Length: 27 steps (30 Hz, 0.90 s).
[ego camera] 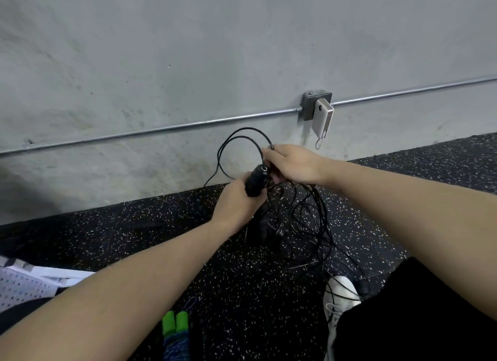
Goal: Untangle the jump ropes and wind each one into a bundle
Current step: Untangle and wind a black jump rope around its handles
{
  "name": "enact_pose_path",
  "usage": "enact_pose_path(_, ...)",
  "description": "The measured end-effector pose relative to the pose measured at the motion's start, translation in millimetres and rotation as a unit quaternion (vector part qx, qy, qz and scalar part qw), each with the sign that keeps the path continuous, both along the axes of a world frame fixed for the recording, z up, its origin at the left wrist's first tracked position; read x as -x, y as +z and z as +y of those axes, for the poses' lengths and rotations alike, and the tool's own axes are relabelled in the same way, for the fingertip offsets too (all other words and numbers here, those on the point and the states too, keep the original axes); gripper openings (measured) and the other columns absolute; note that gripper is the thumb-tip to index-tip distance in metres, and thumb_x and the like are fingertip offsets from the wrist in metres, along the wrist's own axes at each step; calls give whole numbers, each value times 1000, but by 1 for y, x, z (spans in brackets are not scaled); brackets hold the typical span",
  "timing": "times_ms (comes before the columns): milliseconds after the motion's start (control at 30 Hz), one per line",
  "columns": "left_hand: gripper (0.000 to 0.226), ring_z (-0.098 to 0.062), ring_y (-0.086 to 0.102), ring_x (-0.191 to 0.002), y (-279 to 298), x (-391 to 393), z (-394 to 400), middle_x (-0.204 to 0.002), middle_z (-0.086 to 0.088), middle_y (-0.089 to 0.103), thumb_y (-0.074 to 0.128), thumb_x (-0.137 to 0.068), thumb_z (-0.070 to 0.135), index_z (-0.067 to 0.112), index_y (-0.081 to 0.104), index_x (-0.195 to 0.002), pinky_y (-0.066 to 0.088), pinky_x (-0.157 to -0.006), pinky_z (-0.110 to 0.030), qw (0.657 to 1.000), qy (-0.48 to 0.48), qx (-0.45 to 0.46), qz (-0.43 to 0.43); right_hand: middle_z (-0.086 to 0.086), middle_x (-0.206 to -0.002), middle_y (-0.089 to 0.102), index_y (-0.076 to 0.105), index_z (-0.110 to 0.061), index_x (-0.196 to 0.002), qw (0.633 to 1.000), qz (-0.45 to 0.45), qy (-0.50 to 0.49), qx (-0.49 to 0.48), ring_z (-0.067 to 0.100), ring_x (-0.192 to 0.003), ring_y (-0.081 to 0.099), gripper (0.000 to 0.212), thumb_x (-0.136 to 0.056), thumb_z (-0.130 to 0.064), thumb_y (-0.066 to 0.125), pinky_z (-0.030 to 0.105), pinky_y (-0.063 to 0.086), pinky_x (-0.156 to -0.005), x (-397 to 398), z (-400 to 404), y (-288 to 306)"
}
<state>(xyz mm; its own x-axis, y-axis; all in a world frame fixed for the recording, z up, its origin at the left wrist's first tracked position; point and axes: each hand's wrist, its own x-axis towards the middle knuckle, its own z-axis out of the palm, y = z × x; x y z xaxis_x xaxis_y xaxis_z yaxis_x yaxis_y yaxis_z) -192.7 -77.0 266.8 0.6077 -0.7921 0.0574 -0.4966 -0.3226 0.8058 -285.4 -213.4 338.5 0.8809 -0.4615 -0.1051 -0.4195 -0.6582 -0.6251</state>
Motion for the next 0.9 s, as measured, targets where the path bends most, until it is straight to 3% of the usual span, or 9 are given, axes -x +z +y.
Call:
enact_pose_path(167, 14, -28, 61, -84, 0, -28, -1, -80, 0, 61, 70, -90, 22, 26, 57, -87, 40, -70, -33, 991, 111, -70, -22, 0, -60, 53, 52, -15, -72, 990, -82, -105, -46, 15, -56, 56, 51, -108, -42, 28, 18, 47, -57, 17, -21, 18)
enact_pose_path(267, 8, -30, 66, -94, -5, -41, -3, -88, -5, 66, 72, -89, 22, 23, 64, -90, 45, -75, -34, 988, 95, -121, -8, -1, -50, 47, 50, -12, -70, 971, -134, -162, -115, 12, -42, 51, 51, -108, -41, 32, 28, 53, -55, 13, -22, 17)
enact_pose_path(467, 39, -13, 56, -110, -23, -22, -8, -123, 2, 56, 87, -78, 34, 12, 76, -107, 37, -91, -15, 996, -37, -60, 53, 2, -52, 25, 44, -16, -68, 849, -246, -156, -441, 14, -46, 24, 46, -108, -37, 35, 41, 59, -60, -5, -9, 23)
enact_pose_path(567, 36, -11, 58, -104, -23, -15, -11, -114, 7, 55, 81, -74, 51, 20, 77, -93, 41, -95, -20, 999, -27, -9, 32, -1, -48, 25, 42, -18, -68, 821, -262, -125, -491, 13, -49, 20, 46, -108, -38, 33, 33, 57, -51, -3, -7, 30)
enact_pose_path(633, 11, -12, 62, -97, -16, -14, -14, -105, 9, 61, 82, -83, 35, 30, 72, -85, 46, -94, -27, 999, -12, 27, 27, -3, -45, 23, 38, -20, -67, 798, -275, -106, -526, 13, -48, 19, 47, -109, -38, 31, 27, 50, -44, 0, -5, 37)
enact_pose_path(667, 14, -11, 64, -92, -13, -14, -16, -99, 12, 65, 82, -85, 29, 34, 69, -82, 50, -92, -32, 999, -15, 35, 36, -4, -44, 22, 36, -20, -66, 779, -283, -94, -552, 12, -48, 18, 46, -108, -38, 31, 25, 47, -42, 0, -4, 40)
enact_pose_path(733, 17, -8, 66, -78, -12, -14, -20, -83, 12, 69, 81, -86, 25, 33, 66, -83, 55, -81, -34, 996, -23, 32, 78, -5, -43, 20, 34, -21, -65, 742, -294, -68, -598, 12, -48, 15, 45, -107, -38, 31, 23, 42, -40, 0, -1, 45)
enact_pose_path(800, 15, -3, 62, -72, -11, -12, -21, -80, 12, 68, 80, -87, 23, 28, 67, -91, 50, -75, -27, 994, -20, 28, 103, -5, -43, 20, 34, -22, -64, 722, -297, -55, -623, 10, -46, 15, 46, -107, -40, 32, 21, 39, -38, 0, 0, 46)
enact_pose_path(900, 18, -6, 66, -83, -12, -11, -21, -90, 10, 71, 80, -87, 17, 26, 69, -100, 50, -86, -25, 990, -44, 24, 135, -5, -44, 20, 38, -22, -61, 717, -285, -64, -633, 9, -43, 19, 49, -107, -40, 33, 20, 39, -34, 0, -3, 43)
